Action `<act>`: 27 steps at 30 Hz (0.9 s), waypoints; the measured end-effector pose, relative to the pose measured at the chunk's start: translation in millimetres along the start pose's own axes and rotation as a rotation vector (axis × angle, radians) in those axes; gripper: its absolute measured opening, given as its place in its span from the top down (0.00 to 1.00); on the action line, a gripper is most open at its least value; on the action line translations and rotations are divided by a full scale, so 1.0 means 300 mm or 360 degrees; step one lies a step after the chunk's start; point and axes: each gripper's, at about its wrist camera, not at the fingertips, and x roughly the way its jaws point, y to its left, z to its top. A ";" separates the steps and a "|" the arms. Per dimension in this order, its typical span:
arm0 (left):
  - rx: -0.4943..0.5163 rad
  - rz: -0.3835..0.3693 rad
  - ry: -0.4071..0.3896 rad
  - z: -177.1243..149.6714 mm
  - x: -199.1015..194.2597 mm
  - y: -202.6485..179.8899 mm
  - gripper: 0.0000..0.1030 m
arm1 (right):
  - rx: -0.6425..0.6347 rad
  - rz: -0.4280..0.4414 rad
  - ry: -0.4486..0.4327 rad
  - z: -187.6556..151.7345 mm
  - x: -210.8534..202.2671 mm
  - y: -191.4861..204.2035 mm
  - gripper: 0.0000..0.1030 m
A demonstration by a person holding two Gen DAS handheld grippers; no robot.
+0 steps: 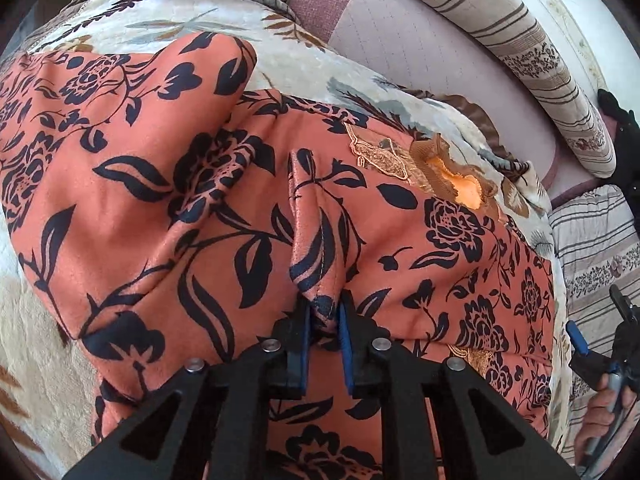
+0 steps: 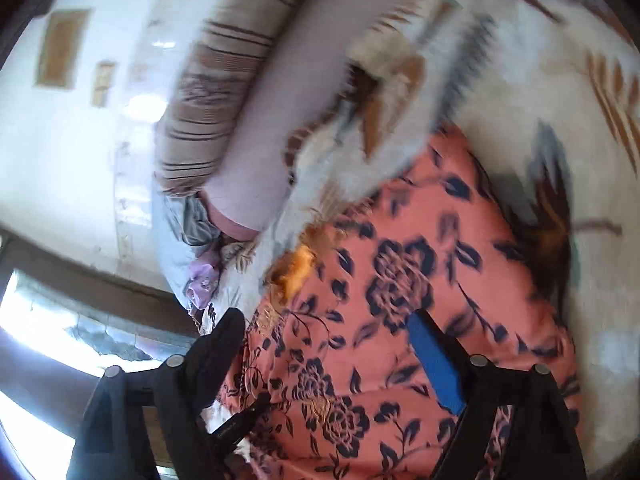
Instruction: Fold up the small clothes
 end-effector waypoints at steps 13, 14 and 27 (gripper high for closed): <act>-0.0410 -0.0016 -0.0627 0.117 -0.476 0.441 0.14 | -0.0754 -0.0585 0.0036 -0.283 0.070 0.142 0.00; -0.0557 -0.0006 -0.0626 0.147 -0.476 0.553 0.15 | -0.0744 -0.0624 0.0099 -0.306 0.095 0.101 0.00; -0.1238 -0.0029 -0.0475 0.388 -0.300 1.127 0.95 | -0.0882 -0.0762 0.0088 -0.416 0.089 0.033 0.00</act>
